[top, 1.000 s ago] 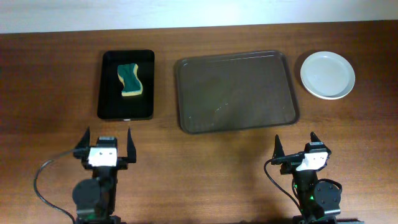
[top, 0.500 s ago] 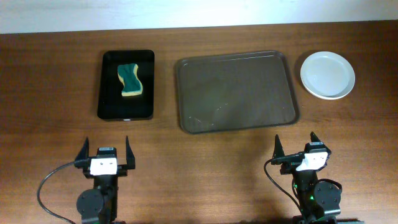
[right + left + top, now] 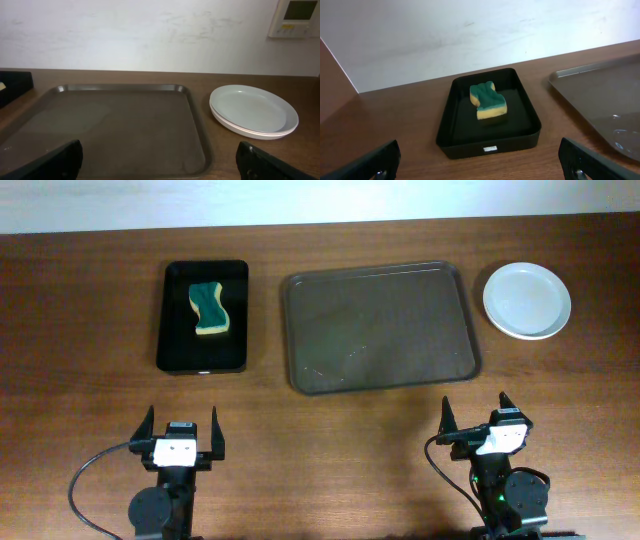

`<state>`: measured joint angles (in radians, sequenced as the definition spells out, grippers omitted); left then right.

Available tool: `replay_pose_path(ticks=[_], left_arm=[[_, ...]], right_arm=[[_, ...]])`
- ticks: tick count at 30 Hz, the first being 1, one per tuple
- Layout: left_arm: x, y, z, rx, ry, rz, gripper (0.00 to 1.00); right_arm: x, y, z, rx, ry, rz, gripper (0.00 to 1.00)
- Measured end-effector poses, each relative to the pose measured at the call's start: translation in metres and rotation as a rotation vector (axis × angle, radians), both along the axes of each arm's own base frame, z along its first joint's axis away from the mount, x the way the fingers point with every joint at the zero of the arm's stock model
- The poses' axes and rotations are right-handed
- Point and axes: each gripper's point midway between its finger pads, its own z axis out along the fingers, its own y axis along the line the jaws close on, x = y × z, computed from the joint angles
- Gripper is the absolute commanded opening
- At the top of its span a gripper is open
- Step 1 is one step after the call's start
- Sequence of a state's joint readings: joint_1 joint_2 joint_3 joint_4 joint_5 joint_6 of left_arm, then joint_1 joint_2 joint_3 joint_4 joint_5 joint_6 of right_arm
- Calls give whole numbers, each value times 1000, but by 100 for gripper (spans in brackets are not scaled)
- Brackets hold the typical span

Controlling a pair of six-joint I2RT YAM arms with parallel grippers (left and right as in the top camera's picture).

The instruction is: Clean dirty plates on tray and stack at the side

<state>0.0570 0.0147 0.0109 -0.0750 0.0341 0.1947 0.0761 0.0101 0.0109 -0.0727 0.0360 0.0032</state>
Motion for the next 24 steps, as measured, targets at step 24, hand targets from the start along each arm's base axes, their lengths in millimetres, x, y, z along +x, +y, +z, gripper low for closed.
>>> replay_pose_path(ticks=[24], left_arm=[[-2, 21, 1, -205, -19, 136, 99]], right_arm=[[0, 0, 0, 0, 0, 0, 98]])
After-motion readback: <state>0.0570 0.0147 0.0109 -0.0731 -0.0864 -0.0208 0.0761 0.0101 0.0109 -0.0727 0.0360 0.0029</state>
